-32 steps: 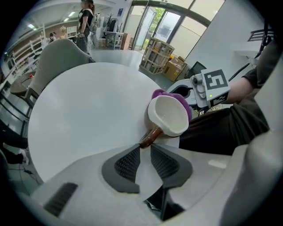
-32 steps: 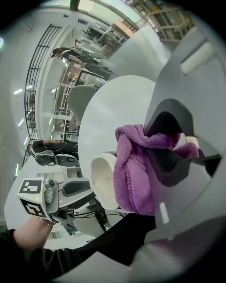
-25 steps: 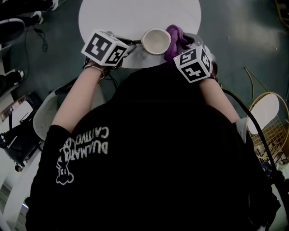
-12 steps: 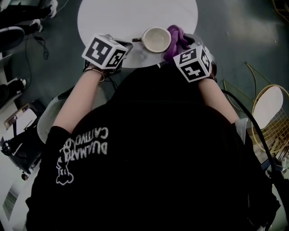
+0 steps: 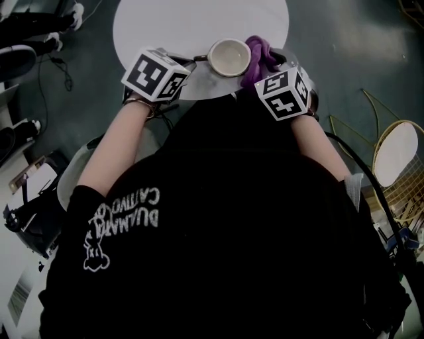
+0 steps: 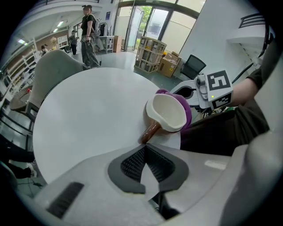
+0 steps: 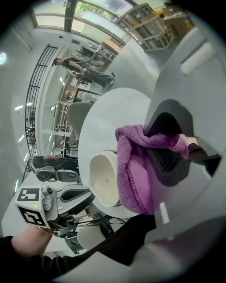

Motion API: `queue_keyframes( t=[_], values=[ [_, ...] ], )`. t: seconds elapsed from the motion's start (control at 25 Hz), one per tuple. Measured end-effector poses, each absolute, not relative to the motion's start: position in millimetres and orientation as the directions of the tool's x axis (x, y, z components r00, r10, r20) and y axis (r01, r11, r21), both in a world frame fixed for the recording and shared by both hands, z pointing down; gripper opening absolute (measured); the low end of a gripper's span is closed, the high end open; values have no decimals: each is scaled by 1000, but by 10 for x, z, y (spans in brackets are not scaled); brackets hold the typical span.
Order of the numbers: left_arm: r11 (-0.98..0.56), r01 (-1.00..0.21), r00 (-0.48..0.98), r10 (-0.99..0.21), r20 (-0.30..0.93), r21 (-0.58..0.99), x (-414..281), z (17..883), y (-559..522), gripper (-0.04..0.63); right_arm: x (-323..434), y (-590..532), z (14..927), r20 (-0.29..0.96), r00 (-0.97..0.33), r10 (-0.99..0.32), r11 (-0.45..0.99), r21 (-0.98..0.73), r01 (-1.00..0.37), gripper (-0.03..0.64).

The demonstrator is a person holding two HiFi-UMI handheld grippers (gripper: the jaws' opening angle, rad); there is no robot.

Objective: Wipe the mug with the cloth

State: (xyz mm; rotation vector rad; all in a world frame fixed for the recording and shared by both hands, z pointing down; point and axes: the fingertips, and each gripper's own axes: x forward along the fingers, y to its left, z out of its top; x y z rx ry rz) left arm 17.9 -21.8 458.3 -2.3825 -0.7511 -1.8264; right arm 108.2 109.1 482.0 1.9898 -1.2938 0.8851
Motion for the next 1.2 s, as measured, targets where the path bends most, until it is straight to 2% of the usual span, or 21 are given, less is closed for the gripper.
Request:
queue_keyframes(
  t=[0.68,1.2],
  values=[
    [-879,398,198,362,911,263,200,4557,-228,6,928,1195,4761,790,321,-523,-353,143,-925,40],
    [-843,462,196,399,896,275,128,4551,-170,6,643,1195,4698,776,371,-510,-421,151,-894,40]
  ],
)
